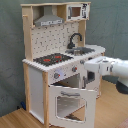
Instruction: Play with the kitchen
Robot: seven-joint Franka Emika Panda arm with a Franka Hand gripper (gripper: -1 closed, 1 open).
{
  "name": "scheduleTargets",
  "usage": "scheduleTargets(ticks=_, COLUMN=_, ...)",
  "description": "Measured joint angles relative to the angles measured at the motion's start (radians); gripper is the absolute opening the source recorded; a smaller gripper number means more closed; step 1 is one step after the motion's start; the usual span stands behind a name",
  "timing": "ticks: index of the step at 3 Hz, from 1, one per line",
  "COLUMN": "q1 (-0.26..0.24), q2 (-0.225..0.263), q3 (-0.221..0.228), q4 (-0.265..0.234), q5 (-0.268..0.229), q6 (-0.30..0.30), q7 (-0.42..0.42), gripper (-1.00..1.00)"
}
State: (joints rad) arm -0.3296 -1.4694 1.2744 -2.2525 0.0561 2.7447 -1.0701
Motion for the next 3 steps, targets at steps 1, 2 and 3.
scheduleTargets(ticks=1, q1=-0.001, q2=0.012, q3=-0.066, q4=0.0, q5=0.001, q6=0.004, q7=-0.091, gripper=1.0)
scheduleTargets(ticks=2, q1=-0.006, q2=0.035, q3=-0.129, q4=-0.002, q5=0.003, q6=0.014, q7=-0.176, gripper=1.0)
scheduleTargets(ticks=3, q1=-0.018, q2=0.074, q3=-0.18, q4=-0.002, q5=0.003, q6=0.04, q7=-0.252, gripper=1.0)
